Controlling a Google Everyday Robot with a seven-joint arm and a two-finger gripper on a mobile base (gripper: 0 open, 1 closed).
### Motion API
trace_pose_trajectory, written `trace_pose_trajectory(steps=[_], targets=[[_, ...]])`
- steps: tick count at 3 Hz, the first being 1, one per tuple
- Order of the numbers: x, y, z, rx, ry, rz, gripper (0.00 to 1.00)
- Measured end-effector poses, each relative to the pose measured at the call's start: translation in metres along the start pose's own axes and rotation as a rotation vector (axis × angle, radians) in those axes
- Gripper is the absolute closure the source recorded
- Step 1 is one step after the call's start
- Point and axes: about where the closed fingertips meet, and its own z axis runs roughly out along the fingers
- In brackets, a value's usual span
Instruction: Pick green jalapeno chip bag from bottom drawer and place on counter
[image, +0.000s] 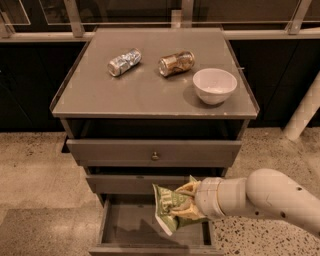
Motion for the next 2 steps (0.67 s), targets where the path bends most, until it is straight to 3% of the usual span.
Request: trace_pose_trajectory(steps=[1, 2], targets=[[-0.005, 0.002, -0.002, 0.005, -0.009, -0.013, 1.00], [-0.029, -0.016, -0.022, 0.024, -0.004, -0.084, 1.00]])
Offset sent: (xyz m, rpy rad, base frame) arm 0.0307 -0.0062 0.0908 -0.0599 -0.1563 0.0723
